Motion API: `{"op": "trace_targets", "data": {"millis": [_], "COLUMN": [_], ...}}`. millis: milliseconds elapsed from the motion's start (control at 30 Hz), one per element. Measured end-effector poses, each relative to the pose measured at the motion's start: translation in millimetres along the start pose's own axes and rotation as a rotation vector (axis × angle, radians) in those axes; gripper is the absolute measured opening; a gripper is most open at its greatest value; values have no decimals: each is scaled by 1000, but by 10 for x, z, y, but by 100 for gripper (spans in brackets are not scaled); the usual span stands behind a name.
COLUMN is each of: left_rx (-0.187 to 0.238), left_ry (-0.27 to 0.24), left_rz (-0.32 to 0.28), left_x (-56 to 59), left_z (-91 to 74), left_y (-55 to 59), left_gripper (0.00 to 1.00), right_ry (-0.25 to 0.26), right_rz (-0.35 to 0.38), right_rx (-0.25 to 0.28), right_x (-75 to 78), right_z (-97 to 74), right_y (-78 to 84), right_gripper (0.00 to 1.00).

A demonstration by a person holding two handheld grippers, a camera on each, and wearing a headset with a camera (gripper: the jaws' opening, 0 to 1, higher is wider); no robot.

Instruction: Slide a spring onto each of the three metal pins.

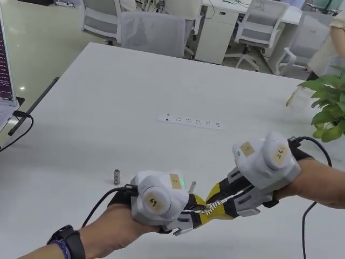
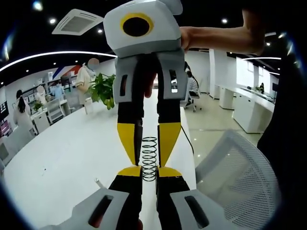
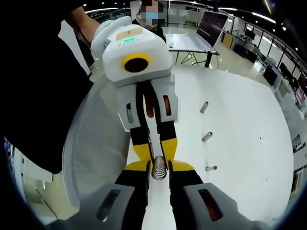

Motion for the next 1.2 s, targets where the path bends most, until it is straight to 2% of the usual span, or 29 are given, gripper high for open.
{"op": "trace_targets", "data": {"millis": [267,533,1200], "left_rx": [-1,-10,-44], "left_ry": [21,30,31], "left_rz": [12,14,16], "left_x": [9,16,47], "left_z": [-5,-8,7], "left_y": [-5,19,124], "left_gripper": [2,2,3], "right_ry": [-20,-37,-55], "right_rz": [-53,-73,-61], "right_rx": [-64,-98,-96], "right_x": [-5,0,46], "right_z": [11,53,171], "right_y": [-34,-52,-1], "right_gripper": [10,9,8]}}
Point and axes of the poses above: the centre of the closed fingertips' face, and the gripper's own axes: z roughly forward along the fingers, x roughly to its right, y roughly out of its underside, the point moved 10 cm from there along -z, roughly backward along the fingers, and after that the axes turned 13 degrees about -y, right-handed, at the moved point
